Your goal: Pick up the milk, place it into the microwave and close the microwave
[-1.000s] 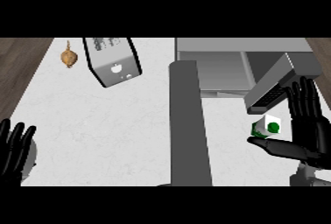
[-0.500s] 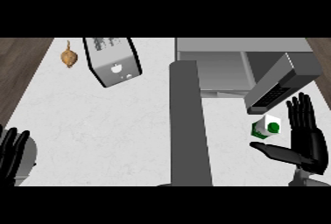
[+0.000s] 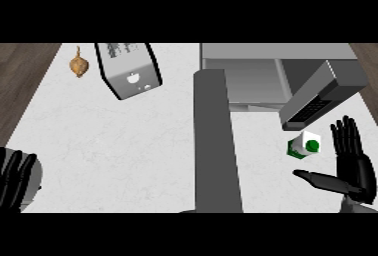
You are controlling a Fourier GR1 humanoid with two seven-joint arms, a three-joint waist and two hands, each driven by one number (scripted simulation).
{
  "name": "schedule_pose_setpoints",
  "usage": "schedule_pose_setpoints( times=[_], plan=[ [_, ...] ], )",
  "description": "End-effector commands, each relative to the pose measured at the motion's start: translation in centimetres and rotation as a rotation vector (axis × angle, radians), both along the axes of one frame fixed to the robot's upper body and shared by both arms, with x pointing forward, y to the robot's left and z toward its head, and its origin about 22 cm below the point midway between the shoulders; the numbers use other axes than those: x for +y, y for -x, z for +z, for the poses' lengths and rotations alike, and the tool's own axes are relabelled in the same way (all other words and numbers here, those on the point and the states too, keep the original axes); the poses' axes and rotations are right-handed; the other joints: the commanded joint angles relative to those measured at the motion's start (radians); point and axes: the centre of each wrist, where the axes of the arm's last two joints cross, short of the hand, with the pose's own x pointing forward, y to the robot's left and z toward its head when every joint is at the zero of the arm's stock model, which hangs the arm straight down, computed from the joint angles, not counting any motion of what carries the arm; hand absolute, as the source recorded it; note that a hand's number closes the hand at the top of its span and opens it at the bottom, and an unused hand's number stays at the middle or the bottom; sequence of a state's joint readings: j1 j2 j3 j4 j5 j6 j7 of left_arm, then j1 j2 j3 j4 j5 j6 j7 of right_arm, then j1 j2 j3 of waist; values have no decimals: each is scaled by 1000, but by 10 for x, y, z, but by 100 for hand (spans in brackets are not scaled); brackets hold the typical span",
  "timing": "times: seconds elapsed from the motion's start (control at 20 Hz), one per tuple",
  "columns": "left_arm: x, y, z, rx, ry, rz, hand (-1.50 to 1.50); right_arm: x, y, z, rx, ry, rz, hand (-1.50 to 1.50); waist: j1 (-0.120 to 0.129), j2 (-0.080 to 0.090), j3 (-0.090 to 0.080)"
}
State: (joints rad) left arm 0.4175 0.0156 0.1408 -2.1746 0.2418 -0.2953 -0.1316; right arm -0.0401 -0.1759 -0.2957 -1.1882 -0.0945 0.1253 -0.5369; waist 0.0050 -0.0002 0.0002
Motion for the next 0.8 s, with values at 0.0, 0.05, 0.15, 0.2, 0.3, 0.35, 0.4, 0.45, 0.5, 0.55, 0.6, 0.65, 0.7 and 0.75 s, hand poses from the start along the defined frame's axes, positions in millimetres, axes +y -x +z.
schedule_pose_setpoints(
  times=[0.0,0.05,0.15,0.2,0.3,0.35,0.4,0.45,0.5,0.55,0.6,0.65,0.7,0.75],
  plan=[
    [-7,-5,11,-1,-6,-17,-150,-9,-2,-21,-19,32,28,-150,1,1,0],
    [-9,4,7,10,4,-16,-150,-3,-16,-13,-15,43,34,-150,2,0,0],
    [7,-10,-6,10,18,-16,-150,-2,-27,-17,-26,39,35,-150,2,1,0],
    [6,15,0,12,0,-11,-150,-4,10,-34,-11,19,24,-150,1,-1,0],
    [1,21,13,2,6,-16,-150,0,-26,-28,-31,30,24,-150,6,0,0],
    [11,10,-2,7,-5,-11,-150,-18,-18,-35,-3,21,12,-150,4,1,0],
    [7,1,3,10,1,8,-150,-29,-15,-37,-10,43,4,-150,4,2,0],
    [13,8,3,0,1,-10,-150,-1,-37,-35,-1,26,1,-150,5,1,0],
    [9,13,5,-3,2,-14,-150,-21,-14,-48,-6,27,-23,-150,5,1,0],
    [-4,5,10,2,10,-31,-150,-6,-29,-57,13,54,-30,-150,13,4,2],
    [15,7,7,-11,-11,-4,-150,-5,-37,-46,8,42,-58,-150,6,1,0],
    [23,2,5,-14,-4,-7,-150,-2,-35,-52,30,91,-91,-150,9,3,1],
    [17,13,-1,-2,10,-10,-150,-34,-15,-49,37,91,-113,-150,6,1,0],
    [22,8,10,-16,-15,-25,-150,-22,-23,-57,65,114,-121,-150,10,3,1]
  ],
)
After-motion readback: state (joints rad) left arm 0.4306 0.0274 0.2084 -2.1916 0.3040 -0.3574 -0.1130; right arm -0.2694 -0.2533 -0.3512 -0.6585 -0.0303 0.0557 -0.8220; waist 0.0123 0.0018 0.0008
